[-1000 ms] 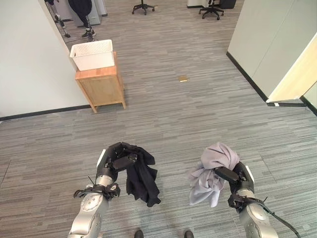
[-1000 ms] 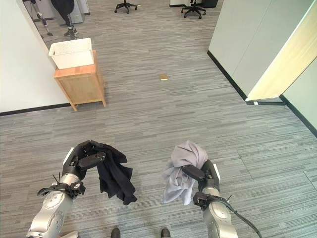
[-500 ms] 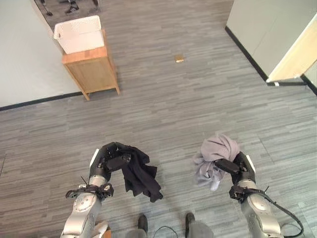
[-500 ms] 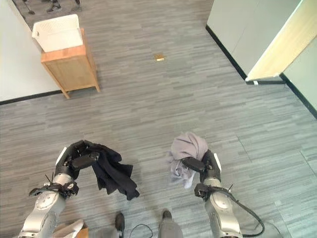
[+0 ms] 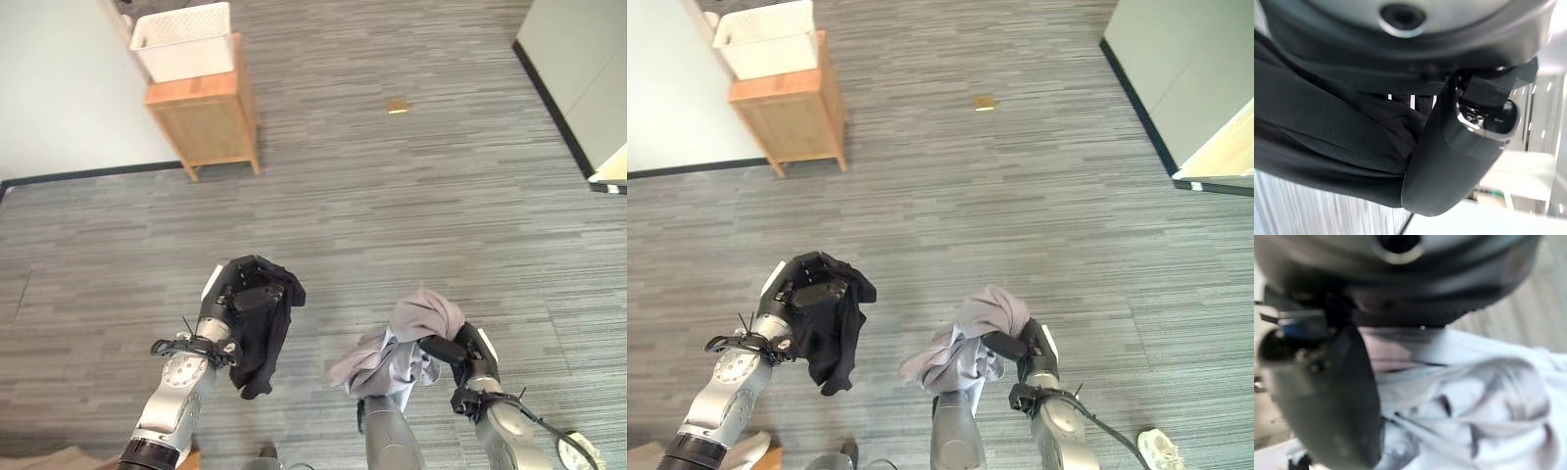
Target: Pick up bed clothes into laundry basket.
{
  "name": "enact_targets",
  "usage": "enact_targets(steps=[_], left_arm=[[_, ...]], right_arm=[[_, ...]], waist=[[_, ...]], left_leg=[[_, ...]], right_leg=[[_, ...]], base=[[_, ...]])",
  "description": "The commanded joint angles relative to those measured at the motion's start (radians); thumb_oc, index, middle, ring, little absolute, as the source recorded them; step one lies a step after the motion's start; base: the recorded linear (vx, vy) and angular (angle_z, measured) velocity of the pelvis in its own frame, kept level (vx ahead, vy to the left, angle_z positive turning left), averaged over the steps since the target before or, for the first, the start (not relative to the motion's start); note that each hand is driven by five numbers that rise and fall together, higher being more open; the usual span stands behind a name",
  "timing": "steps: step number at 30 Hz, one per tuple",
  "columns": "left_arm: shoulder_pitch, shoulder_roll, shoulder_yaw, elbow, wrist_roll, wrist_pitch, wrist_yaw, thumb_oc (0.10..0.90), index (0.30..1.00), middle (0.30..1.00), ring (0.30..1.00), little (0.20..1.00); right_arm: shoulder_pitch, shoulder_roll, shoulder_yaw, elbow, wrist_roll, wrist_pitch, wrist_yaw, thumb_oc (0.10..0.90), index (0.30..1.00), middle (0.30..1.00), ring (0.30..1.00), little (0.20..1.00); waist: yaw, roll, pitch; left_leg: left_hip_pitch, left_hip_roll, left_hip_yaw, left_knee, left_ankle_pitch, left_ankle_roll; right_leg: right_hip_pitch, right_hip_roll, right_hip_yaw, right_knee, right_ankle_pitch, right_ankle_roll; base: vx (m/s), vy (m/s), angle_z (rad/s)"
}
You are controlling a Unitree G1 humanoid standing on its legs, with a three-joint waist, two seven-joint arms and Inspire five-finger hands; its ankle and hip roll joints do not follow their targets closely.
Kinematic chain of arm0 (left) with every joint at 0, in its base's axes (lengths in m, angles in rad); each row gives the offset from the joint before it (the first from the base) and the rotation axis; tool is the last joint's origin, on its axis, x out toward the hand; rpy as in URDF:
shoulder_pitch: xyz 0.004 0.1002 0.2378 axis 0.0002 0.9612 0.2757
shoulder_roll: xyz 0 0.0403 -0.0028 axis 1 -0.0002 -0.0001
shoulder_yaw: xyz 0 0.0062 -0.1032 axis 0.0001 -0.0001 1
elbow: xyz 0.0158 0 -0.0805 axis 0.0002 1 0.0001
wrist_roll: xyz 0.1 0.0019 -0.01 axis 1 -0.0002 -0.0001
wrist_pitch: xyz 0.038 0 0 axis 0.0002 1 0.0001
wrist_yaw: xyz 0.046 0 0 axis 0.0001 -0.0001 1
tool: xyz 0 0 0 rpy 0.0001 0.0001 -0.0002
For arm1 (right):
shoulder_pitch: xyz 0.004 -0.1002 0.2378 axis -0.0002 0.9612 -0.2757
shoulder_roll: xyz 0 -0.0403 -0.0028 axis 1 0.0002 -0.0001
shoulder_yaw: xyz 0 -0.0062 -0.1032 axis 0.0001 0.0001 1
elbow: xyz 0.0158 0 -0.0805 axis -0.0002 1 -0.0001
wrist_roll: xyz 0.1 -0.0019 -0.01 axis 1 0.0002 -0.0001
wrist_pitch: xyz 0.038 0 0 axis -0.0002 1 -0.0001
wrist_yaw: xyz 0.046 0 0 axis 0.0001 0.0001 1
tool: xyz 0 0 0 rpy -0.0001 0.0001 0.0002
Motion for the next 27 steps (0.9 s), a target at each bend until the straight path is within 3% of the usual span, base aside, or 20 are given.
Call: enact_targets(steps=[1, 2, 3, 6, 8, 9, 10, 11, 12, 13, 16, 17, 18, 20, 21, 22, 23, 25, 27], left_arm=[[-0.092, 0.027, 0.024, -0.128, -0.027, -0.096, -0.025, 0.4, 0.3, 0.3, 0.3, 0.3], [-0.097, 0.026, 0.024, -0.131, -0.043, -0.098, -0.023, 0.4, 0.3, 0.3, 0.3, 0.3], [-0.102, 0.022, 0.028, -0.129, -0.045, -0.099, -0.018, 0.4, 0.3, 0.3, 0.3, 0.3], [-0.116, 0.01, 0.02, -0.128, -0.078, -0.102, -0.017, 0.4, 0.3, 0.3, 0.3, 0.3], [-0.14, 0.014, 0.022, -0.14, -0.088, -0.118, -0.001, 0.4, 0.3, 0.3, 0.3, 0.3], [-0.144, 0.018, 0.026, -0.151, -0.092, -0.122, -0.001, 0.4, 0.3, 0.3, 0.3, 0.3], [-0.143, 0.018, 0.026, -0.153, -0.092, -0.122, -0.001, 0.4, 0.3, 0.3, 0.3, 0.3], [-0.149, 0.033, 0.048, -0.171, -0.092, -0.138, 0.005, 0.4, 0.3, 0.3, 0.3, 0.3], [-0.147, 0.034, 0.055, -0.181, -0.098, -0.141, 0.003, 0.4, 0.3, 0.3, 0.3, 0.3], [-0.164, 0.057, 0.107, -0.202, -0.104, -0.165, 0.027, 0.4, 0.3, 0.3, 0.3, 0.3], [-0.201, 0.09, 0.144, -0.218, -0.102, -0.182, 0.05, 0.4, 0.3, 0.3, 0.3, 0.3], [-0.213, 0.104, 0.166, -0.217, -0.106, -0.196, 0.058, 0.4, 0.3, 0.3, 0.3, 0.3], [-0.215, 0.125, 0.192, -0.224, -0.067, -0.205, 0.066, 0.4, 0.3, 0.3, 0.3, 0.3], [-0.208, 0.131, 0.2, -0.219, -0.05, -0.202, 0.07, 0.4, 0.3, 0.3, 0.3, 0.3], [-0.197, 0.141, 0.206, -0.215, -0.043, -0.195, 0.081, 0.4, 0.3, 0.3, 0.3, 0.3], [-0.196, 0.145, 0.203, -0.214, -0.037, -0.191, 0.086, 0.4, 0.3, 0.3, 0.3, 0.3], [-0.193, 0.146, 0.197, -0.209, -0.045, -0.187, 0.083, 0.4, 0.3, 0.3, 0.3, 0.3], [-0.192, 0.142, 0.179, -0.204, -0.066, -0.173, 0.073, 0.4, 0.3, 0.3, 0.3, 0.3], [-0.186, 0.147, 0.16, -0.208, -0.077, -0.161, 0.055, 0.4, 0.3, 0.3, 0.3, 0.3]], right_arm=[[-0.036, -0.069, -0.002, -0.125, 0.077, -0.102, 0.019, 0.4, 0.3, 0.3, 0.3, 0.3], [-0.048, -0.081, 0.002, -0.118, 0.088, -0.107, 0.012, 0.4, 0.3, 0.3, 0.3, 0.3], [-0.067, -0.102, -0.003, -0.113, 0.08, -0.112, 0.004, 0.4, 0.3, 0.3, 0.3, 0.3], [-0.101, -0.13, -0.032, -0.12, 0.082, -0.119, -0.023, 0.4, 0.3, 0.3, 0.3, 0.3], [-0.132, -0.148, -0.044, -0.133, 0.087, -0.13, -0.03, 0.4, 0.3, 0.3, 0.3, 0.3], [-0.14, -0.152, -0.048, -0.134, 0.086, -0.13, -0.029, 0.4, 0.3, 0.3, 0.3, 0.3], [-0.139, -0.152, -0.048, -0.134, 0.086, -0.13, -0.029, 0.4, 0.3, 0.3, 0.3, 0.3], [-0.161, -0.166, -0.04, -0.136, 0.087, -0.135, -0.02, 0.4, 0.3, 0.3, 0.3, 0.3], [-0.171, -0.174, -0.037, -0.131, 0.087, -0.137, -0.022, 0.4, 0.3, 0.3, 0.3, 0.3], [-0.192, -0.195, -0.044, -0.162, 0.107, -0.143, -0.006, 0.4, 0.3, 0.3, 0.3, 0.3], [-0.225, -0.221, -0.039, -0.18, 0.121, -0.135, 0.009, 0.4, 0.3, 0.3, 0.3, 0.3], [-0.24, -0.223, -0.032, -0.194, 0.131, -0.131, 0.017, 0.4, 0.3, 0.3, 0.3, 0.3], [-0.262, -0.223, -0.029, -0.192, 0.133, -0.132, 0.026, 0.4, 0.3, 0.3, 0.3, 0.3], [-0.276, -0.21, -0.029, -0.191, 0.138, -0.129, 0.028, 0.4, 0.3, 0.3, 0.3, 0.3], [-0.295, -0.182, -0.016, -0.196, 0.132, -0.13, 0.02, 0.4, 0.3, 0.3, 0.3, 0.3], [-0.302, -0.172, -0.005, -0.2, 0.123, -0.13, 0.016, 0.4, 0.3, 0.3, 0.3, 0.3], [-0.308, -0.167, 0.004, -0.204, 0.114, -0.124, 0.021, 0.4, 0.3, 0.3, 0.3, 0.3], [-0.317, -0.164, 0.02, -0.206, 0.099, -0.112, 0.02, 0.4, 0.3, 0.3, 0.3, 0.3], [-0.317, -0.167, 0.025, -0.209, 0.099, -0.108, 0.015, 0.4, 0.3, 0.3, 0.3, 0.3]], waist=[[0.006, -0.05, -0.107], [0.029, -0.071, -0.091], [0.055, -0.081, -0.074], [0.113, -0.093, -0.064], [0.158, -0.079, -0.075], [0.174, -0.072, -0.08], [0.177, -0.077, -0.076], [0.201, -0.052, -0.087], [0.213, -0.059, -0.093], [0.231, -0.042, -0.12], [0.241, -0.048, -0.138], [0.24, -0.048, -0.155], [0.253, -0.063, -0.184], [0.256, -0.077, -0.195], [0.26, -0.091, -0.195], [0.258, -0.078, -0.191], [0.251, -0.066, -0.186], [0.232, -0.053, -0.172], [0.205, -0.045, -0.155]], left_leg=[[0.084, 0.017, 0.072, 0.217, 0.352, 0.01], [0.034, 0.0, 0.088, 0.293, 0.309, 0.039], [-0.023, -0.004, 0.118, 0.349, 0.276, 0.043], [-0.198, -0.068, 0.168, 0.344, 0.213, 0.054], [-0.318, -0.08, 0.22, 0.124, 0.233, 0.047], [-0.324, -0.087, 0.238, 0.043, 0.231, 0.053], [-0.312, -0.091, 0.243, 0.035, 0.229, 0.054], [-0.342, -0.095, 0.254, -0.119, 0.244, 0.066], [-0.303, -0.108, 0.268, -0.197, 0.251, 0.073], [-0.303, -0.092, 0.371, -0.39, 0.314, 0.077], [-0.274, -0.094, 0.436, -0.4, 0.332, 0.088], [-0.256, -0.096, 0.465, -0.413, 0.318, 0.11], [-0.242, -0.117, 0.489, -0.395, 0.29, 0.137], [-0.229, -0.126, 0.512, -0.392, 0.263, 0.151], [-0.169, -0.147, 0.535, -0.411, 0.216, 0.184], [-0.14, -0.132, 0.547, -0.422, 0.209, 0.187], [-0.101, -0.118, 0.554, -0.438, 0.198, 0.188], [-0.033, -0.102, 0.554, -0.462, 0.175, 0.177], [0.024, -0.09, 0.497, -0.469, 0.143, 0.162]], right_leg=[[0.151, -0.05, 0.041, -0.238, 0.077, 0.045], [0.192, -0.04, 0.046, -0.244, 0.051, 0.023], [0.234, -0.029, 0.047, -0.249, 0.027, 0.007], [0.341, -0.009, 0.069, -0.268, -0.029, -0.005], [0.414, 0.009, 0.06, -0.272, -0.075, -0.003], [0.44, 0.021, 0.061, -0.28, -0.094, -0.003], [0.448, 0.015, 0.063, -0.282, -0.097, -0.003], [0.475, 0.057, 0.065, -0.29, -0.118, 0.0], [0.503, 0.05, 0.067, -0.299, -0.128, 0.002], [0.567, 0.086, 0.053, -0.321, -0.162, 0.004], [0.609, 0.092, 0.046, -0.33, -0.183, 0.007], [0.619, 0.09, 0.041, -0.324, -0.206, 0.006], [0.627, 0.062, 0.013, -0.277, -0.213, 0.029], [0.607, 0.041, 0.003, -0.205, -0.187, 0.055], [0.531, -0.007, -0.028, 0.043, -0.061, 0.132], [0.479, -0.025, -0.057, 0.109, 0.012, 0.147], [0.426, -0.055, -0.096, 0.154, 0.04, 0.153], [0.351, -0.11, -0.167, 0.147, 0.013, 0.124], [0.293, -0.114, -0.148, 0.083, -0.029, 0.1]], base=[[0.47, -0.522, 0.07], [0.43, -0.504, -0.02], [0.4, -0.422, -0.12], [0.51, -0.307, -0.14], [0.68, -0.181, 0.17], [0.4, -0.076, 0.01], [0.44, -0.045, -0.04], [0.41, -0.043, -0.05], [0.81, -0.094, 0.01], [0.73, -0.106, 0.0], [0.4, -0.035, 0.16], [0.6, 0.028, 0.08], [0.6, 0.061, 0.04], [0.41, 0.085, 0.02], [0.34, 0.121, 0.14], [0.47, 0.142, 0.27], [0.38, 0.082, 0.23], [0.46, -0.019, 0.29], [0.5, -0.14, 0.39]])
